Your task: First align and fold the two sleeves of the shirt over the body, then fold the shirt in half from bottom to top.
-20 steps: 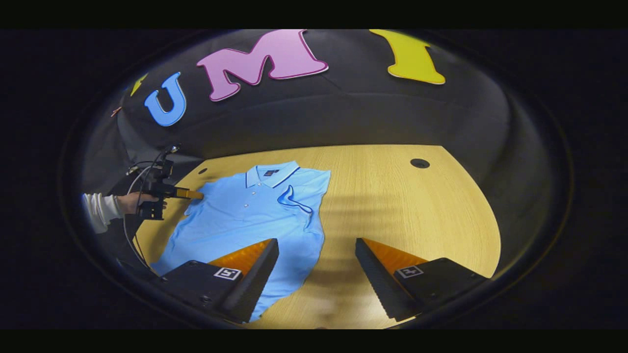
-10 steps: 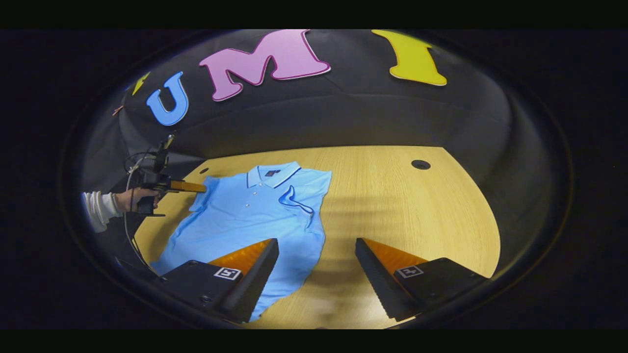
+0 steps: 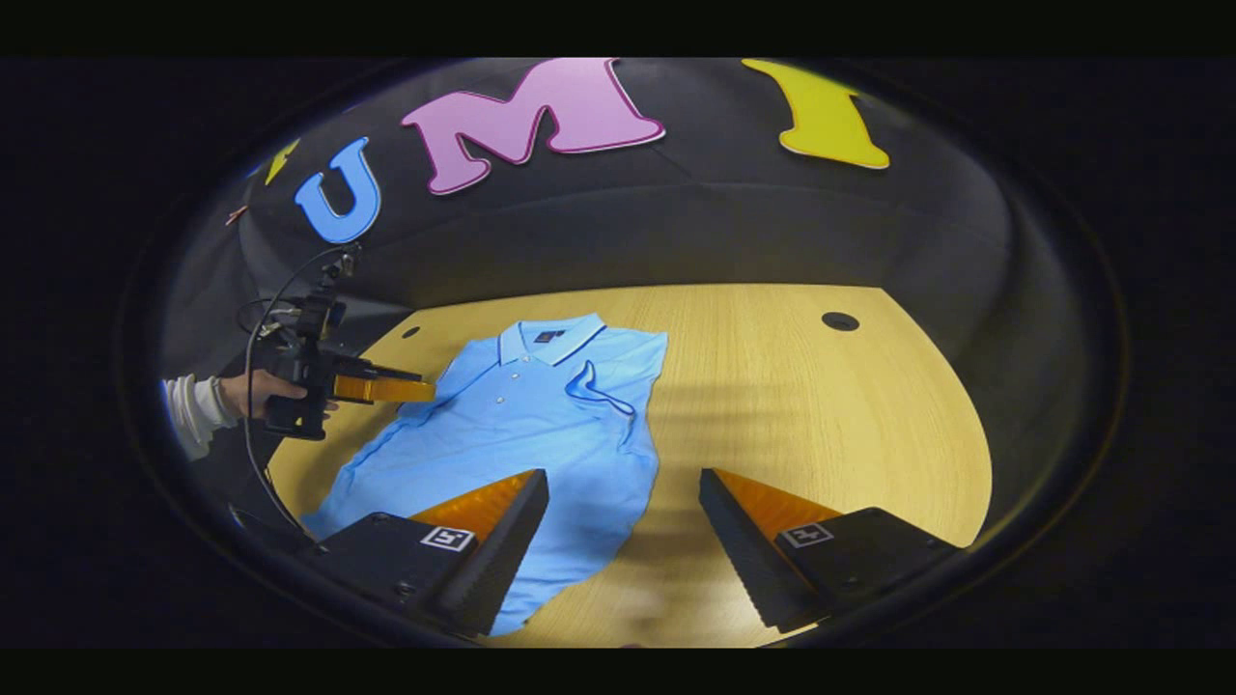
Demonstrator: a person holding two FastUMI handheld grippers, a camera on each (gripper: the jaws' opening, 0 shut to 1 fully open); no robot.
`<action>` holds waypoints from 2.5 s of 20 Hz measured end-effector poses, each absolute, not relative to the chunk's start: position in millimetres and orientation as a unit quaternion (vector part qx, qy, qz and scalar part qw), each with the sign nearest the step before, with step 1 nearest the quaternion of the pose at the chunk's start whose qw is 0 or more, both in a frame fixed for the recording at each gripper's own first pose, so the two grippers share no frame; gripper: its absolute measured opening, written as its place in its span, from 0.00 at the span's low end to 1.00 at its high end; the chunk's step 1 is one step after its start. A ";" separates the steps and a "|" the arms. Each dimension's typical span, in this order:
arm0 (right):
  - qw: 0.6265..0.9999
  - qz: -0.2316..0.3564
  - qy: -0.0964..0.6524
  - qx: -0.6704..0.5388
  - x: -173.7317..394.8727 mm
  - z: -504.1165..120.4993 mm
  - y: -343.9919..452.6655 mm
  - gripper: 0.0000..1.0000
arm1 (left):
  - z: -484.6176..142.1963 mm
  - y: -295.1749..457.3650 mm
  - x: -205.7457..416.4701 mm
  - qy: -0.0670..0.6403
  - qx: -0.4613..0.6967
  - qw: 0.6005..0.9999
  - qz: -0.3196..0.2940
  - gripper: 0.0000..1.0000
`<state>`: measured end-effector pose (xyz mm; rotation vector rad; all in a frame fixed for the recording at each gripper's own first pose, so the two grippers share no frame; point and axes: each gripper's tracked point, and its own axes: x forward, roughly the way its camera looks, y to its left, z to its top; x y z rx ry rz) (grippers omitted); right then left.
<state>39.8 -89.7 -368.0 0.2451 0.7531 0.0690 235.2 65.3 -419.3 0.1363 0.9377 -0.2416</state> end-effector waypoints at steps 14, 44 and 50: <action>0.853 0.038 0.457 0.248 -91.7 -398.2 -17.8 0.98 | -443.6 130.0 -32.5 0.543 -0.025 0.836 -0.073 0.96; 0.824 0.093 0.430 0.357 -99.9 -387.0 56.7 0.12 | -397.3 75.9 -44.6 0.488 -0.067 0.852 -0.175 0.06; 0.870 0.065 0.326 0.364 -24.3 -338.5 11.9 0.00 | -353.8 69.4 32.8 0.425 -0.045 0.889 -0.162 0.06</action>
